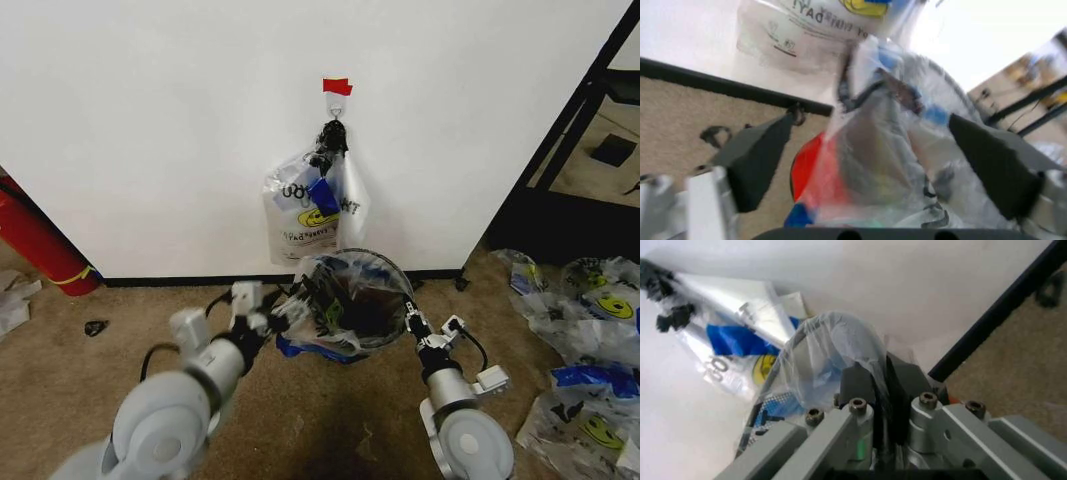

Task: Pick up the garbage bag from the wall and place it over the trash bin.

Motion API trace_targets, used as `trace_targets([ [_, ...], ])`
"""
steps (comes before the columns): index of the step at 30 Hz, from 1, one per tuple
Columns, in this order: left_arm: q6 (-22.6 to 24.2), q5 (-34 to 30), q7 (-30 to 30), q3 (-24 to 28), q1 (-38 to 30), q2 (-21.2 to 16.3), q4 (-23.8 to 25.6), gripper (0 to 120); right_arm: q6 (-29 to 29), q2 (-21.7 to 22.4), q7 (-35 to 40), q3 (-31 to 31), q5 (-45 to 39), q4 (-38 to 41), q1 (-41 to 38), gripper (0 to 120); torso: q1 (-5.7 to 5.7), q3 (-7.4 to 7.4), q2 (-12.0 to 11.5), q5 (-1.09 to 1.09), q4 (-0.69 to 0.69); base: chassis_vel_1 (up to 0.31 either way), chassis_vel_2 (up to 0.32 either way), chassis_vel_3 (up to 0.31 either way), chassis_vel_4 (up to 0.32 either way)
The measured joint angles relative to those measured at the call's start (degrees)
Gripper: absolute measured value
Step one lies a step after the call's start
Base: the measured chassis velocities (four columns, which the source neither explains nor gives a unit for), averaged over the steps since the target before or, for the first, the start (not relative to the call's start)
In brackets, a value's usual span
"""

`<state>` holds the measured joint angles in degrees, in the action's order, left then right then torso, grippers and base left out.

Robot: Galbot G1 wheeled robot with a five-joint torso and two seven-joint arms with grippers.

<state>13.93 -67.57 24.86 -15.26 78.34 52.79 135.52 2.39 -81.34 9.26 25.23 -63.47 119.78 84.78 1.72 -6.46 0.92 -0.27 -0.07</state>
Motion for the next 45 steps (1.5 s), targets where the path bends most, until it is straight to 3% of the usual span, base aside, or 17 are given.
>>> trace_targets([
  [4,-6.9,-0.7,-7.1,-3.0,3.6,1.6,-3.6,100,0.9,-0.2,0.5,1.3,-2.5,0.5,0.1,1,0.0,0.0,0.0,0.02,0.0,0.0,0.0,0.0,0.0],
  [9,-8.9,-4.8,-12.8,-4.3,5.0,3.1,-10.6,100,1.6,-0.5,0.5,1.9,-4.6,1.2,0.5,1,0.0,0.0,0.0,0.03,0.01,0.0,0.0,0.0,0.0],
  [13,-10.1,-3.5,-18.0,-3.7,5.4,3.8,-17.4,100,1.8,-0.6,0.7,2.4,-5.7,1.5,0.3,1,0.0,0.0,0.0,0.02,0.01,0.0,0.0,0.0,0.0],
  [17,-10.4,-3.2,-20.2,-3.6,5.8,3.9,-19.6,99,1.9,-0.6,1.0,2.7,-5.8,1.5,0.2,1,0.0,0.0,0.0,0.03,0.0,0.0,0.0,0.0,0.0],
  [27,-12.3,-8.5,-24.9,-4.3,8.8,4.4,-18.7,86,1.8,0.0,1.1,3.0,-6.5,0.8,-0.3,1,0.0,0.0,0.0,0.03,0.01,0.0,0.0,0.0,0.0],
  [35,-12.4,-11.9,-29.8,-4.8,11.0,4.0,-17.9,84,2.4,-0.3,1.7,3.7,-9.4,0.8,-0.9,1,0.0,0.0,0.0,0.03,0.01,0.0,0.0,0.0,0.0],
  [45,-12.2,-11.9,-32.6,-3.8,11.3,4.6,-16.8,73,2.8,-0.7,2.3,3.9,-9.8,0.7,-1.3,1,0.0,0.0,0.0,0.03,0.01,0.0,0.0,0.0,0.0],
])
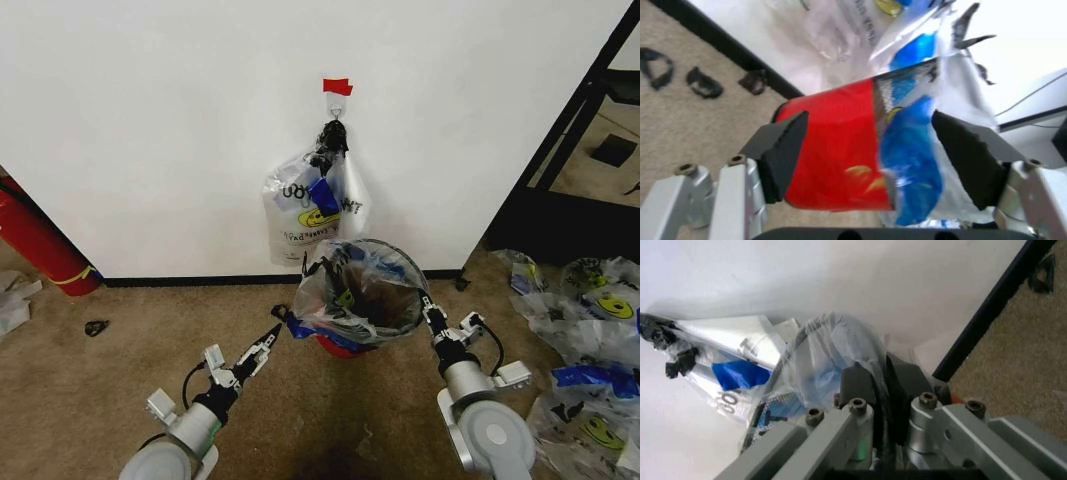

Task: Pick up the garbage bag from the wall and place it over the trash bin.

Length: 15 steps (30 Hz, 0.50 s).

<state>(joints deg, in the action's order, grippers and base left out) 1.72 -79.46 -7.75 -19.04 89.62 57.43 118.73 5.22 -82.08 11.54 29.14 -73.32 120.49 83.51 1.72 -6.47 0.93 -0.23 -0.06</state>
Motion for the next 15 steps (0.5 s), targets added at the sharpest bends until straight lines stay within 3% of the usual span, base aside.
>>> trace_targets([
  [8,0.0,-0.3,-0.1,0.9,-0.3,0.8,1.5,61,0.4,-0.2,0.2,-0.7,1.5,-0.3,0.1,1,0.0,0.0,0.0,0.0,0.0,0.0,0.0,0.0,0.0],
  [15,-0.5,1.0,0.0,1.6,-0.7,0.9,1.4,35,0.4,-0.5,0.6,-1.1,1.8,-0.1,0.0,1,0.0,0.0,0.0,0.01,0.0,0.0,0.0,0.0,0.0],
])
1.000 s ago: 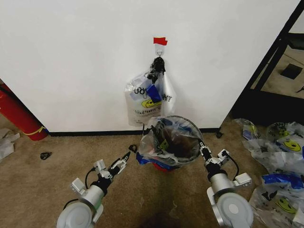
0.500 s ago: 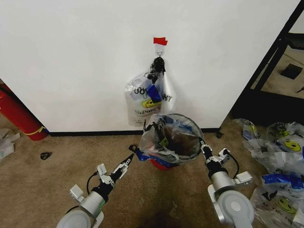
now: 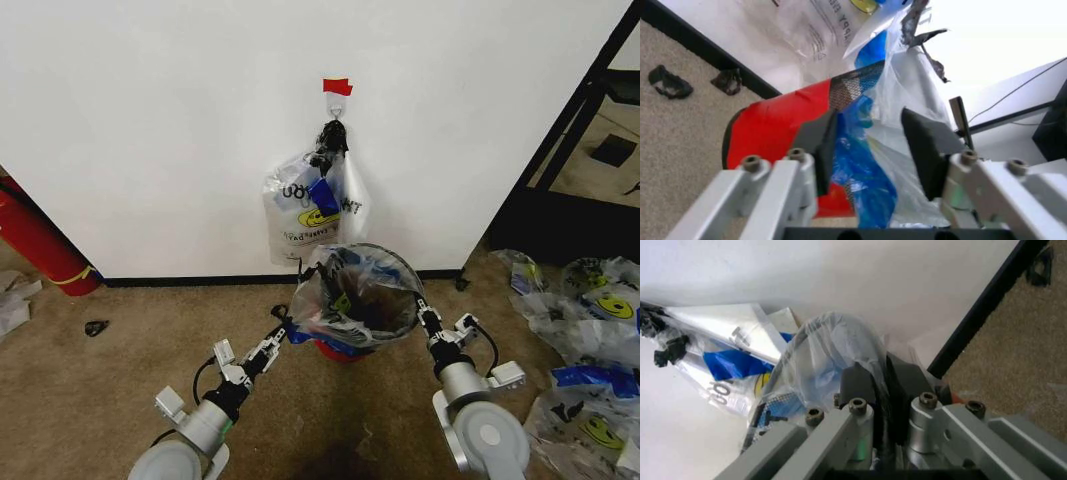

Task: Pick up the garbage bag from the wall and place it over the trash bin.

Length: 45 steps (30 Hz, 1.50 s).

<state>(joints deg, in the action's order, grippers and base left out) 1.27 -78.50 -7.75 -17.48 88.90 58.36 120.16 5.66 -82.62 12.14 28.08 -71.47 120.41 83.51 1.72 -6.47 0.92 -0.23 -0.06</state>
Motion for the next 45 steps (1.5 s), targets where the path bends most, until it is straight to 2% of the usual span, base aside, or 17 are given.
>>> trace_targets([
  [3,-0.6,0.7,0.4,0.2,-0.1,0.0,-0.7,22,0.0,-0.1,0.2,-0.1,0.1,0.5,-0.1,1,0.0,0.0,0.0,-0.01,0.0,0.0,0.0,0.0,0.0],
  [5,-0.8,0.9,0.6,0.2,-0.1,0.1,-0.8,18,0.0,-0.1,0.2,-0.2,0.2,0.6,-0.1,1,0.0,0.0,0.0,-0.01,0.0,0.0,0.0,0.0,0.0],
  [7,-1.0,1.1,0.9,0.4,-0.4,0.4,-1.1,9,0.1,-0.3,0.2,-0.4,0.4,1.0,0.0,1,0.0,0.0,0.0,-0.01,0.0,0.0,0.0,0.0,0.0],
  [10,-1.4,1.2,1.5,0.5,-0.8,0.7,-1.3,0,0.1,-0.5,0.3,-0.7,0.7,1.3,0.3,1,0.0,0.0,0.0,-0.01,0.0,0.0,0.0,0.0,0.0],
  [22,-2.0,2.0,3.4,1.1,-3.5,3.0,-3.8,0,0.6,-1.3,0.6,-1.5,1.0,3.2,1.8,1,0.0,0.0,0.0,0.0,0.0,0.0,0.0,0.0,0.0],
  [33,-1.8,6.4,4.2,4.9,-6.3,5.6,-6.9,0,0.9,-1.9,1.0,-1.9,1.5,4.5,2.7,1,0.0,0.0,0.0,-0.01,0.0,0.0,0.0,0.0,0.0],
  [45,-2.2,7.5,5.1,4.1,-10.1,6.5,-10.9,0,1.0,-2.5,0.9,-3.2,2.9,4.3,2.9,1,0.0,0.0,0.0,-0.01,0.0,0.0,0.0,0.0,0.0],
])
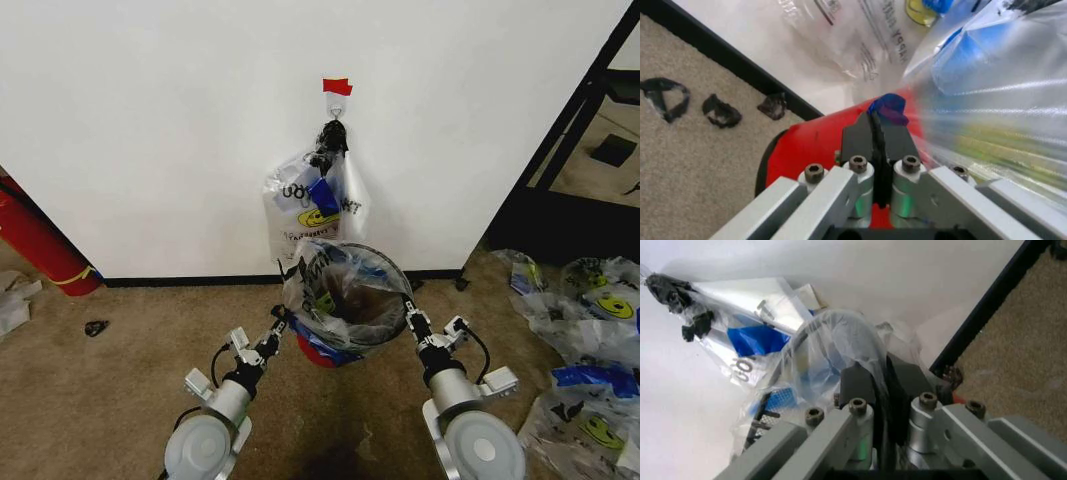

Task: Pick up the garbage bag from the wall and place it over the trash bin.

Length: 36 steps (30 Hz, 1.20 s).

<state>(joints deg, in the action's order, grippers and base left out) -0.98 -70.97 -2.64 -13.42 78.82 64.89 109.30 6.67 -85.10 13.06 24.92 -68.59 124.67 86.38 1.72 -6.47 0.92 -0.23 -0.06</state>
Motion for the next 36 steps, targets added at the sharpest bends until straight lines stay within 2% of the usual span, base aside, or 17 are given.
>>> trace_targets([
  [6,0.3,0.1,0.4,-0.5,0.4,-0.9,0.7,0,0.0,0.0,0.0,-0.2,0.6,-0.6,0.0,1,0.0,0.0,0.0,0.0,0.0,0.0,0.0,0.0,0.0],
  [9,0.5,0.4,0.5,-0.7,1.0,-1.6,1.3,4,-0.1,0.1,0.0,-0.1,0.6,-0.8,-0.1,1,0.0,0.0,0.0,0.0,0.0,0.0,0.0,0.0,0.0],
  [14,0.8,3.5,0.5,-1.3,3.8,-3.3,2.3,27,-0.3,0.4,0.1,0.4,0.1,-0.9,-0.6,1,0.0,0.0,0.0,0.0,0.01,0.0,0.0,0.0,0.0],
  [18,0.6,4.2,0.5,-1.6,4.3,-3.6,2.2,38,-0.3,0.6,0.1,0.5,-0.1,-0.9,-0.7,1,0.0,0.0,0.0,0.0,0.0,0.0,0.0,0.0,0.0],
  [22,0.2,4.2,0.6,-2.6,4.5,-3.8,2.6,57,-0.5,0.7,0.0,0.7,0.0,-1.7,-0.9,1,0.0,0.0,0.0,0.0,0.0,0.0,0.0,0.0,0.0],
  [24,0.2,4.4,0.6,-2.7,4.6,-3.8,2.7,60,-0.6,0.7,0.0,0.7,0.0,-1.8,-0.9,1,0.0,0.0,0.0,0.0,0.0,0.0,0.0,0.0,0.0],
  [27,-0.2,5.5,0.7,-3.0,5.4,-4.0,2.8,71,-0.7,0.9,0.0,0.7,0.0,-2.3,-1.2,1,0.0,0.0,0.0,0.0,0.0,0.0,0.0,0.0,0.0],
  [29,-0.7,6.2,0.7,-3.5,6.2,-4.1,3.1,83,-0.7,1.1,-0.1,1.1,-0.1,-2.8,-1.5,1,0.0,0.0,0.0,0.0,0.01,0.0,0.0,0.0,0.0],
  [30,-0.7,6.2,0.7,-3.5,6.2,-4.1,3.1,83,-0.7,1.1,-0.1,1.1,-0.1,-2.8,-1.5,1,0.0,0.0,0.0,0.0,0.01,0.0,0.0,0.0,0.0],
  [34,-2.3,7.1,0.7,-4.0,7.4,-4.3,3.5,98,-0.7,1.5,-0.1,1.7,-0.8,-3.7,-2.0,1,0.0,0.0,0.0,0.0,0.0,0.0,0.0,0.0,0.0],
  [36,-2.7,7.3,-0.2,-4.1,8.4,-4.7,3.9,100,-0.7,1.5,-0.1,1.8,-1.1,-3.9,-2.1,1,0.0,0.0,0.0,0.0,0.0,0.0,0.0,0.0,0.0],
])
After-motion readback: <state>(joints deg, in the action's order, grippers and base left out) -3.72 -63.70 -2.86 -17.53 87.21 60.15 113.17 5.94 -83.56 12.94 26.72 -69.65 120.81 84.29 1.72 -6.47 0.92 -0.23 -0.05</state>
